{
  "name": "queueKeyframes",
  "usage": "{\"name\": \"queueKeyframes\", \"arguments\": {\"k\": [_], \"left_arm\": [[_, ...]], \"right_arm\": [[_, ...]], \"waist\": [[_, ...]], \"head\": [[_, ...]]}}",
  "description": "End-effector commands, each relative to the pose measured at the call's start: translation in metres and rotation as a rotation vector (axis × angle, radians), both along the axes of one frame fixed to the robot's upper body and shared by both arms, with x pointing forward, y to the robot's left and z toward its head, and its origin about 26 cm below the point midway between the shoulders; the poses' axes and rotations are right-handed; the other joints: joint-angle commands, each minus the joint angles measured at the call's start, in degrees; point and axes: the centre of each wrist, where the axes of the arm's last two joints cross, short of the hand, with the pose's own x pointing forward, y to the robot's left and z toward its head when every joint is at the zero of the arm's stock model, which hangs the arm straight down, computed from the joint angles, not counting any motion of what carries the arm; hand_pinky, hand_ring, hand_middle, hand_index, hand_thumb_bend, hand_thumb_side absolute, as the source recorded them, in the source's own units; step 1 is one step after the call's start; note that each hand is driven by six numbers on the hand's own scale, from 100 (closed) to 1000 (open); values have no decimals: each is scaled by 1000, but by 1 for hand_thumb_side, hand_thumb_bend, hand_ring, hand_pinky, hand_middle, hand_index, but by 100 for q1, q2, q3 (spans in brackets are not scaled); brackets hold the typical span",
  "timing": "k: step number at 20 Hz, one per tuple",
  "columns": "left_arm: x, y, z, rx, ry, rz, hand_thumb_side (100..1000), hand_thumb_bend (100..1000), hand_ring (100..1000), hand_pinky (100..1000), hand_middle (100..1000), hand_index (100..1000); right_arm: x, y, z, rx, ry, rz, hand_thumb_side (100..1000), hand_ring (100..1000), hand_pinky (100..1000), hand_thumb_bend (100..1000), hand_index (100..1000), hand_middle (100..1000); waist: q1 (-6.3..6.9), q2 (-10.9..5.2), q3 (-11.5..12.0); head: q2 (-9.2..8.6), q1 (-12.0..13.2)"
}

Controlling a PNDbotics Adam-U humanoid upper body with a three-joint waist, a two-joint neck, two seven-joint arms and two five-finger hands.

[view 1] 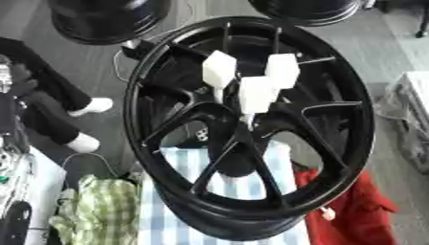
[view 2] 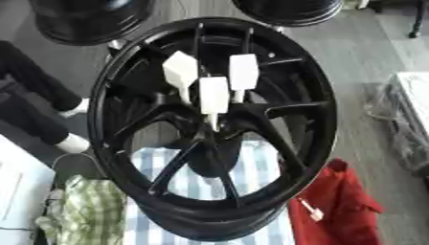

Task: Pull the pin out of the wheel hub.

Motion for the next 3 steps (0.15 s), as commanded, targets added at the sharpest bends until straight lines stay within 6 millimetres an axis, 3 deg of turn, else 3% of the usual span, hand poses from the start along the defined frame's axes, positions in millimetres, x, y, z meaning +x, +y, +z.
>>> {"name": "queueKeyframes", "arguments": {"k": [1,3], "left_arm": [[0,-2,10,12,-36,-15,785,202,735,738,679,728],[0,-3,11,11,-37,-19,784,203,735,738,680,729]], "right_arm": [[9,5,0,47,-34,43,410,804,929,183,793,804],[16,10,-4,76,-40,64,421,800,940,190,791,800]], "waist": [[-13,-108,16],[-16,-107,30]], "head": [[1,-32],[3,-48]]}}
